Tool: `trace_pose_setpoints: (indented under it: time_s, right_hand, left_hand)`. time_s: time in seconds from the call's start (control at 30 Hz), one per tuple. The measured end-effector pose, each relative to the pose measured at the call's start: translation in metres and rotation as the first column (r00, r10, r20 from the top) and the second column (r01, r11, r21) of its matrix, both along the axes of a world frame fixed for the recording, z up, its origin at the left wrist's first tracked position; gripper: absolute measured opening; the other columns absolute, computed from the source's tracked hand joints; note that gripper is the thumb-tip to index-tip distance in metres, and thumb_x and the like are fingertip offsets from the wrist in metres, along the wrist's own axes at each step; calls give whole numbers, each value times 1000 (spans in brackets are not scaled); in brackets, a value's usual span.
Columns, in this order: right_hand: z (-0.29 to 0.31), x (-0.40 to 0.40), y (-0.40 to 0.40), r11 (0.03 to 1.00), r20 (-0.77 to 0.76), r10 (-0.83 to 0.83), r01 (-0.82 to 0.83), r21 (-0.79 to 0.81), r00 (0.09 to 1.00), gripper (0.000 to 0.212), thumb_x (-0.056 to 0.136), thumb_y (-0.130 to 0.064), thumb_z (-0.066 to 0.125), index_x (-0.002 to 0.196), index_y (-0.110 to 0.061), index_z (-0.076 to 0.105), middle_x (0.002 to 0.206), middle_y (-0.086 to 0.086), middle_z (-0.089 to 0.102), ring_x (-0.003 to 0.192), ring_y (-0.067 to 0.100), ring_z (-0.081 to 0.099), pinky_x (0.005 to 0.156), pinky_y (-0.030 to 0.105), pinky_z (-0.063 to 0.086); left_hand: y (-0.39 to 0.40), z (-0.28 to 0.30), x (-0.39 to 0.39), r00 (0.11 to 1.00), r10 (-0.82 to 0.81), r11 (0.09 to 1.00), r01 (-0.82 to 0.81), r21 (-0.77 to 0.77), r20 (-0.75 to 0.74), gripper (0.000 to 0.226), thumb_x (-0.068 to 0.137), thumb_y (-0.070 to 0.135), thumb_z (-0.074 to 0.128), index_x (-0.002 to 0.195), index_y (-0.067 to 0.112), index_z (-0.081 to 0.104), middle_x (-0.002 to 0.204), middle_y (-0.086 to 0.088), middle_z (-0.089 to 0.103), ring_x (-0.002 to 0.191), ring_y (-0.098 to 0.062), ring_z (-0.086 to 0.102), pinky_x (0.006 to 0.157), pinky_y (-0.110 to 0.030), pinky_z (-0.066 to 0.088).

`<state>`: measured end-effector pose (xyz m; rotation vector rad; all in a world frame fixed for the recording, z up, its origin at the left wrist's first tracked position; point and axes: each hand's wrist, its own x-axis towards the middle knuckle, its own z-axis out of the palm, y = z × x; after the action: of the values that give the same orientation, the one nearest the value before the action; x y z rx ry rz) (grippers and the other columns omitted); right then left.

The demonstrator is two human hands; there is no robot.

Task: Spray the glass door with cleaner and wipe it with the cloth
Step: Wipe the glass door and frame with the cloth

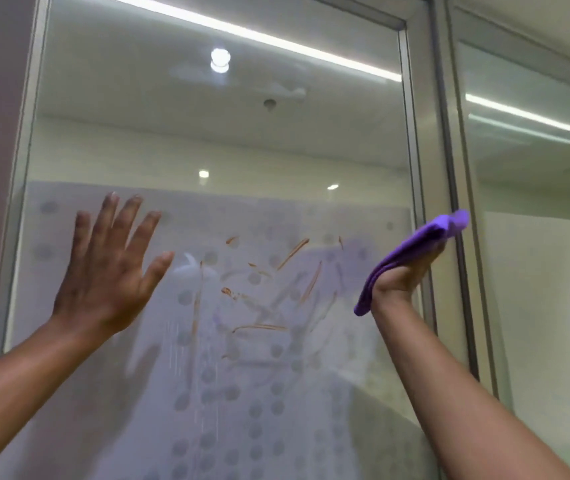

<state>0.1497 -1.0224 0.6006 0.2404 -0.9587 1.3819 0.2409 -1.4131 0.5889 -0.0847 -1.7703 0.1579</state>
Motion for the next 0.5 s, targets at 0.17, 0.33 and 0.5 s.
trace_pose_setpoints:
  time_s: [0.17, 0.33, 0.5]
  right_hand:
    - [6, -40, -42, 903, 444, -247, 39, 427, 861, 95, 89, -76, 25, 169, -28, 9, 177, -1, 18, 163, 23, 13, 130, 55, 7]
    - [5, -65, -58, 818, 404, -488, 244, 521, 774, 92, 91, -79, 10, 169, -29, 8, 178, 6, 6, 163, 37, 5, 126, 67, 5]
    - [0, -70, -56, 780, 368, -538, 283, 558, 759, 75, 100, -66, 5, 168, -36, 3, 178, 2, 0, 164, 34, 0, 128, 65, 2]
  left_hand:
    - [-15, -1, -19, 998, 62, 998, -61, -33, 31, 79, 104, 66, 15, 169, 20, 19, 179, -4, 6, 166, -27, -1, 132, -60, 1]
    - [-20, -4, -26, 998, 49, 998, -50, -49, -37, 80, 105, 66, 15, 169, 18, 19, 179, -5, 6, 166, -26, -3, 132, -59, 1]
    - [-19, -5, -28, 997, 61, 996, -63, -56, -50, 83, 104, 68, 14, 169, 18, 15, 180, -5, 2, 166, -26, -6, 132, -59, 1]
